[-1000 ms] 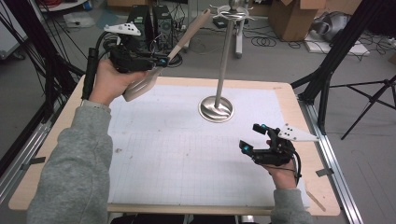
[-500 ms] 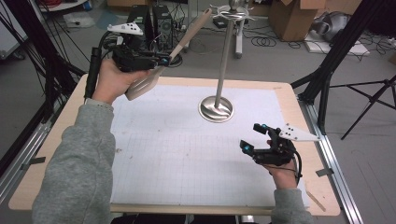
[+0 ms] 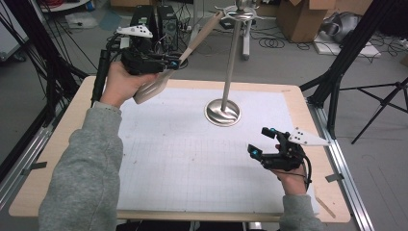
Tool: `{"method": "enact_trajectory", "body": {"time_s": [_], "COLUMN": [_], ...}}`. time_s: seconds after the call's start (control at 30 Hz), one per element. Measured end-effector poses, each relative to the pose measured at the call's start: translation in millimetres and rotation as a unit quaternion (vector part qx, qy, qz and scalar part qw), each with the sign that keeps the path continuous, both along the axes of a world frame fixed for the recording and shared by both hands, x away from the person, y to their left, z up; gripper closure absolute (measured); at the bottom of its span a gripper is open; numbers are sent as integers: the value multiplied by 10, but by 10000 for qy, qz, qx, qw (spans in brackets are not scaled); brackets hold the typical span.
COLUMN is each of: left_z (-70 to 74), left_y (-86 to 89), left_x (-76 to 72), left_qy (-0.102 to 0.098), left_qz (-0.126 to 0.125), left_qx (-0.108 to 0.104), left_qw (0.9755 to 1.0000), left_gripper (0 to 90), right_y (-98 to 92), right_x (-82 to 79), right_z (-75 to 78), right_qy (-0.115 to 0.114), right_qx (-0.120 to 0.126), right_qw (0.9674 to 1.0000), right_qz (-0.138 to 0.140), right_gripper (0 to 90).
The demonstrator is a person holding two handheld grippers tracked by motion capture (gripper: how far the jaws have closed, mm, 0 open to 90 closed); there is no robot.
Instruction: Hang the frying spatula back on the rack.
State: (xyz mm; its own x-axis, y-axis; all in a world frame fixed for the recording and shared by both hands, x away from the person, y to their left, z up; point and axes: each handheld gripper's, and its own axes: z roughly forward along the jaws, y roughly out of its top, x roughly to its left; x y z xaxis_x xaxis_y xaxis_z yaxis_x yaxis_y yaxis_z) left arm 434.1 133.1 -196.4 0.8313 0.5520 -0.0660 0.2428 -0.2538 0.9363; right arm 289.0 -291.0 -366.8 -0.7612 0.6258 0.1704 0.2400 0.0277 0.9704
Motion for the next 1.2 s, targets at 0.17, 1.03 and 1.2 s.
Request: {"method": "enact_trajectory", "body": {"time_s": [0.17, 1.03, 1.2], "left_z": [34, -1, -26], "left_y": [46, 6, -20], "left_x": [-28, -106, -94], "left_qy": [-44, -89, -58], "left_qz": [37, -90, -97], "left_qx": [-71, -46, 17], "left_qw": [10000, 9999, 9999], "left_gripper": [776, 776, 776], "right_y": [10, 14, 20], "right_x": [-6, -21, -24], "right_z": [0, 9, 9], "right_qy": [17, -50, -9], "right_qx": [-19, -14, -20], "right_qw": [10000, 10000, 10000], "right_qz": [7, 20, 9], "right_gripper": [86, 87, 86]}}
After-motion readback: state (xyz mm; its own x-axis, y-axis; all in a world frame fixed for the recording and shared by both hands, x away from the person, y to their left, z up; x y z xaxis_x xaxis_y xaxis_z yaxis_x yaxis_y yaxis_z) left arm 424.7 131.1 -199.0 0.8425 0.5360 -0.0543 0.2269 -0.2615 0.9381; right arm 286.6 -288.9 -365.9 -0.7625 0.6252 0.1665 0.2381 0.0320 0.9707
